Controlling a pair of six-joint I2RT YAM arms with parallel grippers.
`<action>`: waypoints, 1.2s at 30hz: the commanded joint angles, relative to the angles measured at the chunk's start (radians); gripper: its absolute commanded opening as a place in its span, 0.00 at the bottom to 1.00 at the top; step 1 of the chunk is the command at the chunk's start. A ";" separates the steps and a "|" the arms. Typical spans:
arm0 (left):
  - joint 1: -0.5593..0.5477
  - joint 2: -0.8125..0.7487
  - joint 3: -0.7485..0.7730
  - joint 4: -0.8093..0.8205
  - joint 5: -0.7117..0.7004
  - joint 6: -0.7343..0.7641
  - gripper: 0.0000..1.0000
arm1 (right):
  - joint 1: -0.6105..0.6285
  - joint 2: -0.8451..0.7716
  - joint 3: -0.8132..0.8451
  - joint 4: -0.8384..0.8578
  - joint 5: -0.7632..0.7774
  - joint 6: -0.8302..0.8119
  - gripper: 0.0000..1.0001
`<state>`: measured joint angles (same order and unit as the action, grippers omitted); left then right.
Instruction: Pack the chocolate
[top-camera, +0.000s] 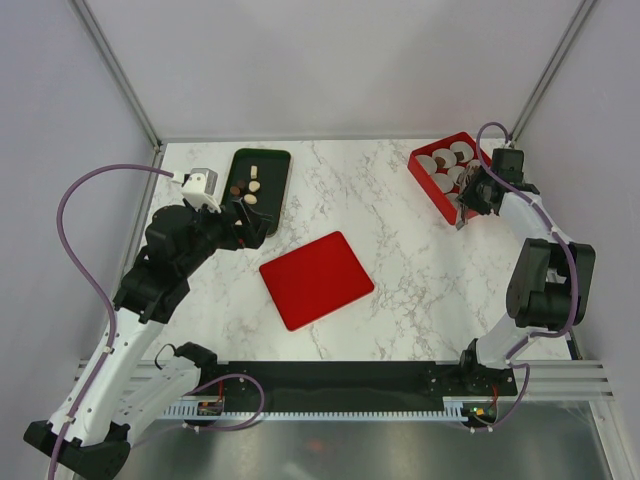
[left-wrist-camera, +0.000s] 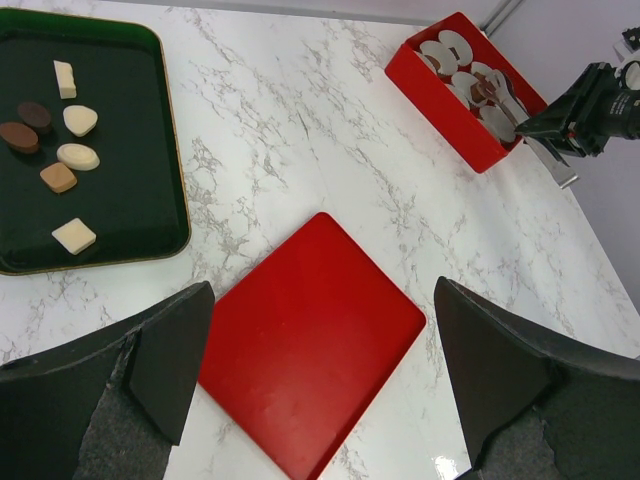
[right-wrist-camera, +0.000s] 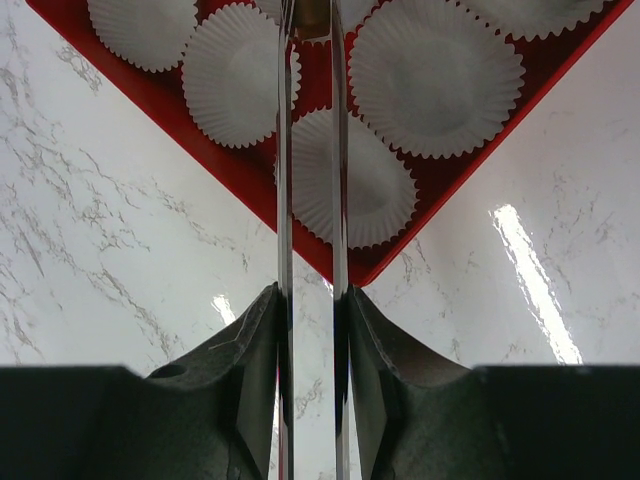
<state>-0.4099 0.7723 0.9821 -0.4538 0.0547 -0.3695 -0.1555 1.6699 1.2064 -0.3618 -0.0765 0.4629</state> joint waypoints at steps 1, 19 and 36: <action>0.005 -0.004 0.003 0.049 0.002 -0.016 1.00 | -0.004 0.002 0.018 0.043 -0.017 -0.010 0.38; 0.005 -0.002 0.001 0.047 -0.003 -0.016 1.00 | -0.004 0.034 0.108 0.047 -0.002 -0.029 0.43; 0.005 -0.002 0.001 0.049 0.000 -0.017 1.00 | 0.348 -0.064 0.065 0.185 -0.074 0.008 0.44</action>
<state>-0.4099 0.7723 0.9821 -0.4538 0.0547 -0.3695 0.0963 1.6608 1.2823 -0.2882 -0.1196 0.4526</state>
